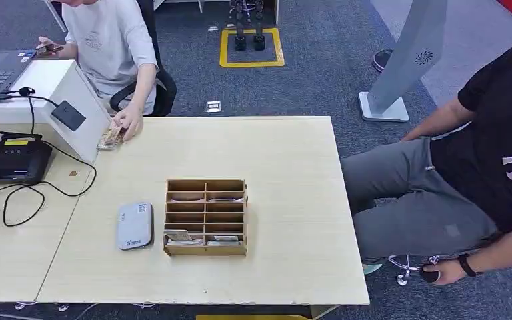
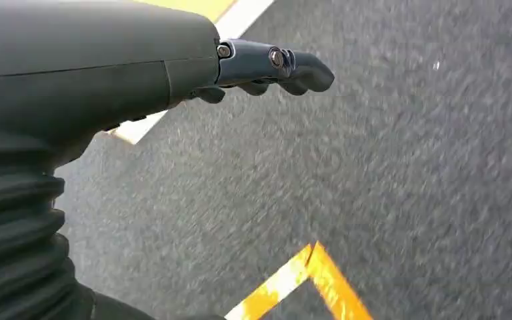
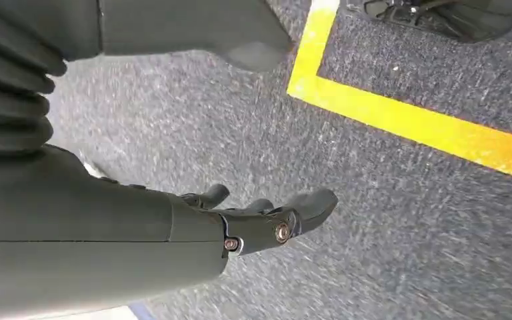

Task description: Pass the card to the sensor for recognition and then transmit it.

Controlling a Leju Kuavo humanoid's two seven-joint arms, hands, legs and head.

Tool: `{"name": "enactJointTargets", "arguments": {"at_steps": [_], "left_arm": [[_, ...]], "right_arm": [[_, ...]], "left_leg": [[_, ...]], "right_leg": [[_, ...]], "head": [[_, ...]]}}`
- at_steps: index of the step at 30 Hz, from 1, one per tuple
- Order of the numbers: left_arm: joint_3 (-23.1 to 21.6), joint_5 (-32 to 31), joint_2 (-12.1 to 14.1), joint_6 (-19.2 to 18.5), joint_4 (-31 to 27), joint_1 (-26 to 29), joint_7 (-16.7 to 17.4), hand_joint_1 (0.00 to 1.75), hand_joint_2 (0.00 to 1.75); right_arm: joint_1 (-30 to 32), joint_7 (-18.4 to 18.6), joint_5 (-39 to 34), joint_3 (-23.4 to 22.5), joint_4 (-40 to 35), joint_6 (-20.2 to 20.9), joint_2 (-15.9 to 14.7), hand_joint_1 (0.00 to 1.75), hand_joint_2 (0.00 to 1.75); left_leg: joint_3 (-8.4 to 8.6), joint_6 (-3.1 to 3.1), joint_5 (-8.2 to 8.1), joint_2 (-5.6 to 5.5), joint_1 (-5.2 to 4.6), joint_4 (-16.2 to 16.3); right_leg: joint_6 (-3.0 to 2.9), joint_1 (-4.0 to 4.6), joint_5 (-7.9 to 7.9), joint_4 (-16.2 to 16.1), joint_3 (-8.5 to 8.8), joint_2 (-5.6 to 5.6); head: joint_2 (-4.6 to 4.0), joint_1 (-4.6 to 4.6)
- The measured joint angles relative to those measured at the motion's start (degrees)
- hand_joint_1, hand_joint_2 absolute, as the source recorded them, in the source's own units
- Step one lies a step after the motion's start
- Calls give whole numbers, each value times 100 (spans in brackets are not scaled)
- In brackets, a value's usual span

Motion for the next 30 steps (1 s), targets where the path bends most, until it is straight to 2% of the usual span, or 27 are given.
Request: {"name": "enactJointTargets", "arguments": {"at_steps": [1, 16, 17, 26, 27, 30], "left_arm": [[-83, 85, 4, -61, 31, 16, -22, 0, 0], [-1830, 1349, 184, -938, 123, 342, -162, 0, 0], [-1970, 1439, 195, -999, 123, 366, -168, 0, 175], [-3207, 2180, 356, -1513, 123, 606, -254, 0, 175], [-3328, 2260, 367, -1567, 123, 627, -269, 0, 175], [-3664, 2500, 411, -1736, 123, 692, -286, 0, 175]], "right_arm": [[16, 15, -123, 50, -13, 2, 0, 0, 175], [280, 96, -1931, 1080, -249, 131, -22, 0, 175], [298, 96, -2043, 1157, -265, 142, -28, 0, 175], [463, 120, -3115, 1906, -393, 205, -90, 0, 175], [472, 137, -3228, 1976, -402, 218, -98, 0, 0], [524, 153, -3572, 2194, -437, 260, -118, 0, 0]], "left_leg": [[0, -1, 0, 0, 2, 0], [-3, -1, 0, 0, 4, -1], [-3, -1, 0, 0, 3, -1], [-3, -1, 0, 0, 4, -1], [-3, -1, 0, 1, 4, -1], [-3, -1, 0, 0, 4, -1]], "right_leg": [[-1, 1, -1, 0, 0, 0], [-3, 9, -2, 1, 1, 0], [-3, 8, -2, 1, 1, 0], [-4, 9, -3, 1, 0, 0], [-4, 9, -3, 1, 0, 0], [-4, 9, -3, 1, 0, 0]], "head": [[0, 0], [0, 2], [0, 0], [0, 0], [0, 2], [0, 0]]}}
